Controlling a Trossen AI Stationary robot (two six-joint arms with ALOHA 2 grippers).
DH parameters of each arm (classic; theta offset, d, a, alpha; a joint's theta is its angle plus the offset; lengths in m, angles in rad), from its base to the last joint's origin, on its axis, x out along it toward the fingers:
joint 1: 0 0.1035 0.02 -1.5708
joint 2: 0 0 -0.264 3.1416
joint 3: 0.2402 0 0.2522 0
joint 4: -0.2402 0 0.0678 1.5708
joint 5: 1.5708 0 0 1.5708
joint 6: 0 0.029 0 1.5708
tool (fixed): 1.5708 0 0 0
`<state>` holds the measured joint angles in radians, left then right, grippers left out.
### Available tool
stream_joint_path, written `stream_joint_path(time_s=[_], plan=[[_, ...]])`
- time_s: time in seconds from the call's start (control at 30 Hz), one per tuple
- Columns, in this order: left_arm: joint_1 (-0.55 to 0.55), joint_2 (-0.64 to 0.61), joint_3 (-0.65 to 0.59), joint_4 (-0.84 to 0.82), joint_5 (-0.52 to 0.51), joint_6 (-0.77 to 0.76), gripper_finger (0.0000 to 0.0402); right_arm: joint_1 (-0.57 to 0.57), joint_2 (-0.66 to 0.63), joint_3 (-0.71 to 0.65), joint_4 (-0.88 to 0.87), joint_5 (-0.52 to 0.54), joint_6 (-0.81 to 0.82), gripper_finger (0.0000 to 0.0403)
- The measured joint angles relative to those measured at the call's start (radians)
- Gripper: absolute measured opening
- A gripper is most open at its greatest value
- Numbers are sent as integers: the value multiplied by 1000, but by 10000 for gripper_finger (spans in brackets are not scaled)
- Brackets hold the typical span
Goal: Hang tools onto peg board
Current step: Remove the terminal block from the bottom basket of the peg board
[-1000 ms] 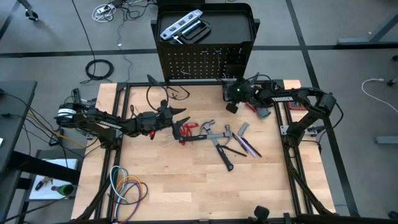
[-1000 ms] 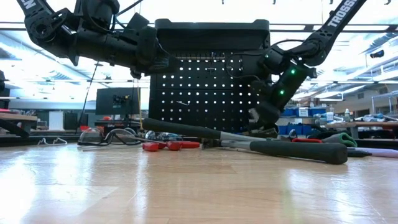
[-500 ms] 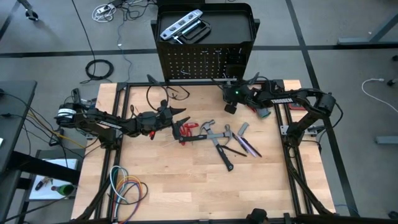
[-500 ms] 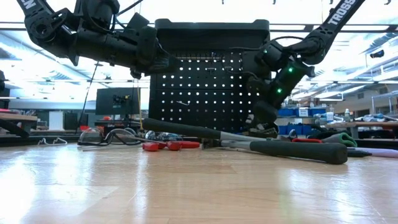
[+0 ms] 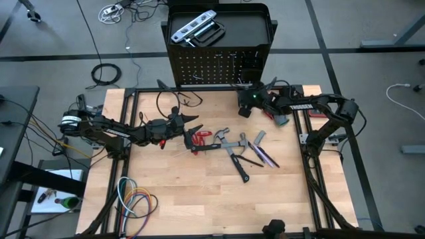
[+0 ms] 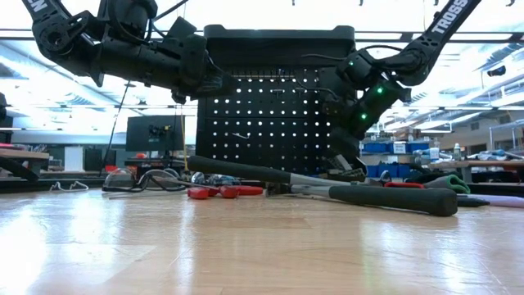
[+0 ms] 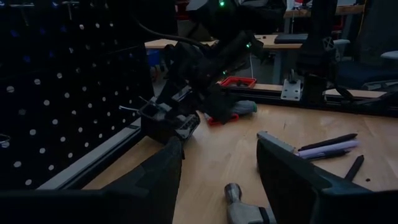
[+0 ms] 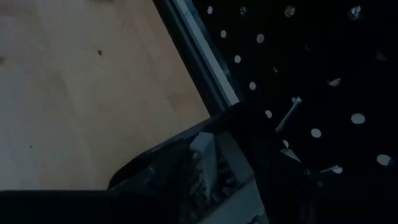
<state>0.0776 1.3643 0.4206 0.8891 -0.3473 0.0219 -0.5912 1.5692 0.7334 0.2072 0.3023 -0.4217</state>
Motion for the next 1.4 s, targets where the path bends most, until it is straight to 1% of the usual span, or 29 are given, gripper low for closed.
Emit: stream_joint_path(time_s=[0.13, 0.23, 0.3, 0.43, 0.7, 0.97, 1.2, 1.4], plan=[[0, 0, 0, 2, 0, 0, 206, -2, 0, 0, -13, 5, 2, 173], [0, 0, 0, 2, 0, 0, 206, 10, 0, 0, -77, 83, 16, 172], [0, 0, 0, 2, 0, 0, 206, 23, 0, 0, -133, 109, 54, 172], [0, 0, 0, 2, 0, 0, 206, 49, 0, 0, -191, 102, 109, 172], [0, 0, 0, 2, 0, 0, 206, 66, 0, 0, -163, 99, 106, 174], [0, 0, 0, 4, 0, 0, 206, 18, 0, 0, -109, 25, 61, 172], [0, 0, 0, 8, 0, 0, 206, -56, 0, 0, -76, -85, 28, 164], [2, 0, 0, 10, -1, 6, 206, -66, 20, 1, -51, -104, 0, 156]])
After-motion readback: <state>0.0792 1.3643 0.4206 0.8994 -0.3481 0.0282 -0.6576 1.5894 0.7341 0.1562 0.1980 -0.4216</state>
